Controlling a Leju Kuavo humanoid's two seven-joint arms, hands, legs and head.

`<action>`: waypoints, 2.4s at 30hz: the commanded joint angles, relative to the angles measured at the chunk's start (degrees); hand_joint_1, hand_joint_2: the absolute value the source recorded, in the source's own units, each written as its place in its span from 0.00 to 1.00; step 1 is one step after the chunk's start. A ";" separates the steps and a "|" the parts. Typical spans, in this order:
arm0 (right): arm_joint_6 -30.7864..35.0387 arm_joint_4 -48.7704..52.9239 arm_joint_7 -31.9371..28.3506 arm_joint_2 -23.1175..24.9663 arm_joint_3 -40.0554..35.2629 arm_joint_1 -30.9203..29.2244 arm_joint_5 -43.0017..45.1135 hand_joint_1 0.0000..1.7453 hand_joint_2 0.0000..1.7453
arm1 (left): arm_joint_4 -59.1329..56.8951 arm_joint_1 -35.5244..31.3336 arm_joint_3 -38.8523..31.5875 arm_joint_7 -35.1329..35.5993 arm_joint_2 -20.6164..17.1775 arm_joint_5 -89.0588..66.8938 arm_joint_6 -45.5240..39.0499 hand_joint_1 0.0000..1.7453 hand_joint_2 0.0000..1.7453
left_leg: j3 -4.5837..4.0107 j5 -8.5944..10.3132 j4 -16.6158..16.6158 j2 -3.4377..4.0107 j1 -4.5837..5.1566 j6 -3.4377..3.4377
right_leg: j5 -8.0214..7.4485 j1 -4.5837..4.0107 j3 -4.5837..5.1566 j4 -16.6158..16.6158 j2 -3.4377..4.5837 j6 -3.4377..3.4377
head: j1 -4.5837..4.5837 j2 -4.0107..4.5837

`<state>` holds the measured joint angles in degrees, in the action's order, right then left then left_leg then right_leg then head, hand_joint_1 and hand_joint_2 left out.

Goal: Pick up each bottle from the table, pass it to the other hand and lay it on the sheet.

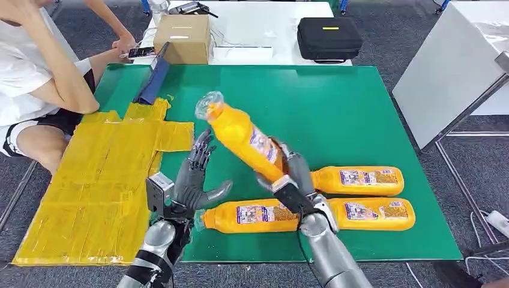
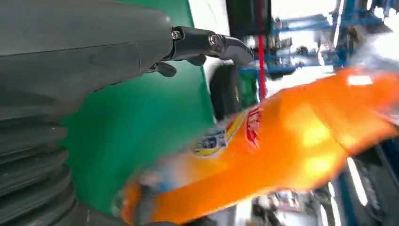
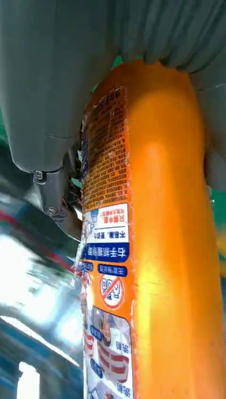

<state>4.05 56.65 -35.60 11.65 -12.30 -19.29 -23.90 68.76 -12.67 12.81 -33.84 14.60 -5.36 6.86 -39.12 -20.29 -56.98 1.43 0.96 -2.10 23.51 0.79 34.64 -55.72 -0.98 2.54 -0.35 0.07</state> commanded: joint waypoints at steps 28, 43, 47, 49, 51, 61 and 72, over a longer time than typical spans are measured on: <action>-9.15 -4.29 -3.03 1.53 -11.22 -0.49 3.95 1.00 1.00 | -5.82 -10.71 3.71 2.85 -1.62 3.90 1.75 0.00 1.00 | 0.17 -0.06 -0.01 -0.09 -0.08 0.12 | 0.05 -0.04 -0.19 0.03 0.01 -0.08 | 0.00 0.00; -5.81 -6.94 -2.75 1.30 -10.37 -0.05 2.79 1.00 1.00 | -2.13 -8.60 1.12 1.65 -1.49 5.92 -2.77 1.00 1.00 | 0.37 -0.19 -0.07 -0.18 -0.13 0.20 | 0.16 -0.07 -0.42 0.01 0.00 -0.12 | 0.02 0.00; -5.78 -6.23 -2.75 1.21 -10.04 0.16 2.66 1.00 1.00 | -1.24 -8.31 0.20 0.44 -1.16 4.82 -5.71 1.00 1.00 | 0.29 -0.14 -0.05 -0.13 -0.12 0.18 | 0.11 -0.07 -0.33 0.02 0.03 -0.11 | 0.00 -0.02; -5.76 -5.72 -2.75 1.21 -10.01 0.34 2.63 1.00 1.00 | -0.65 -8.20 0.21 0.41 -1.17 4.62 -6.13 1.00 1.00 | 0.24 -0.12 -0.04 -0.13 -0.12 0.16 | 0.09 -0.07 -0.28 0.03 0.01 -0.10 | 0.00 0.00; -5.76 -5.72 -2.75 1.21 -10.01 0.34 2.63 1.00 1.00 | -0.65 -8.20 0.21 0.41 -1.17 4.62 -6.13 1.00 1.00 | 0.24 -0.11 -0.03 -0.15 -0.10 0.16 | 0.10 -0.05 -0.27 0.03 0.00 -0.10 | 0.00 0.00; 2.62 6.24 -0.68 2.06 -8.25 4.10 1.86 0.00 1.00 | 7.00 -6.71 -2.75 -3.08 -2.68 -13.35 -33.20 1.00 1.00 | 0.28 -0.20 -0.11 -0.15 -0.13 0.22 | 0.18 -0.07 -0.30 -0.06 0.02 -0.14 | 0.00 0.00; 6.45 26.32 1.11 -0.12 -9.90 9.58 7.20 0.00 1.00 | -10.93 -17.62 -22.49 8.76 -9.34 -52.59 -46.86 1.00 1.00 | 0.40 -0.17 -0.06 -0.09 -0.21 0.28 | 0.20 -0.11 -0.34 -0.06 0.09 -0.20 | 0.00 -0.02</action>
<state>8.85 70.69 -35.06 14.29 -20.50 -12.50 -17.75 73.09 -20.70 6.77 -29.96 9.40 -38.00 -38.67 -39.20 -20.25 -56.96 1.47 0.84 -2.05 23.53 0.71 34.77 -55.75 -0.98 2.48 -0.35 0.04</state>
